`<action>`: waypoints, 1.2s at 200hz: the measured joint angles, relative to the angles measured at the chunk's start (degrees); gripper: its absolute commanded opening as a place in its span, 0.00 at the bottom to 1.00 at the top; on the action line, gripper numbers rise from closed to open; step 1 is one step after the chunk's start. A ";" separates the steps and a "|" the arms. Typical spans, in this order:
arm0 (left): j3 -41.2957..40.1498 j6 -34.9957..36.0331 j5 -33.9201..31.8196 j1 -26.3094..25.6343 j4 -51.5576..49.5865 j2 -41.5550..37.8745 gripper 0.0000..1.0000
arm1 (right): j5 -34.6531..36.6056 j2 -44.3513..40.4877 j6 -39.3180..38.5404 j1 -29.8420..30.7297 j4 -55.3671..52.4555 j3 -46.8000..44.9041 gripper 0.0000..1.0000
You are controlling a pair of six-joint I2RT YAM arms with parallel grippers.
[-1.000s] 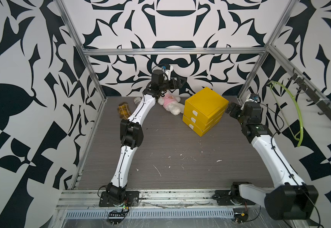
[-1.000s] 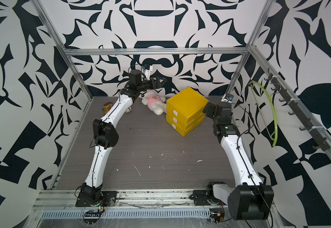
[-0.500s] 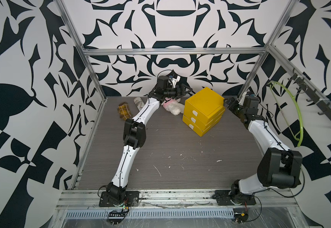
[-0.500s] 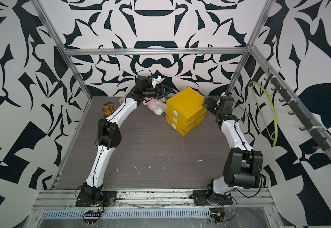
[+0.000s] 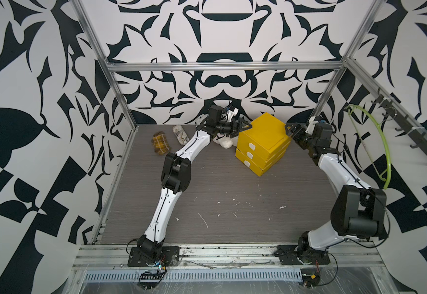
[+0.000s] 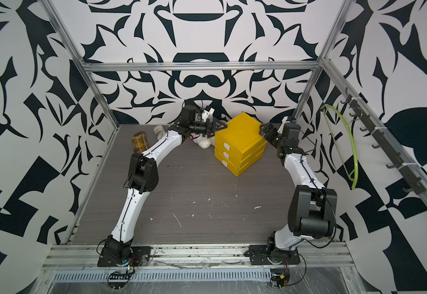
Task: Take the postcards out of the drawer
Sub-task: Move the storage box to the center of the board.
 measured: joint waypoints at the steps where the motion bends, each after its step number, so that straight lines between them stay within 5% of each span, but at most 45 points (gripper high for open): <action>1: -0.24 0.13 -0.11 -0.02 0.15 -0.04 0.91 | 0.00 0.02 0.00 0.00 -0.02 0.00 0.91; 107: -25.03 0.24 1.03 -5.60 2.54 -16.31 0.87 | -0.55 -0.39 -2.67 1.86 -1.27 -0.15 0.89; 170: -38.93 -0.02 0.20 -5.97 3.56 -26.38 0.87 | 0.44 -7.37 -5.46 7.87 -3.98 -4.79 0.89; 240: -51.41 5.99 -4.09 -1.68 -6.10 -41.09 0.88 | 2.21 -2.97 -6.69 18.62 -4.33 -0.66 0.81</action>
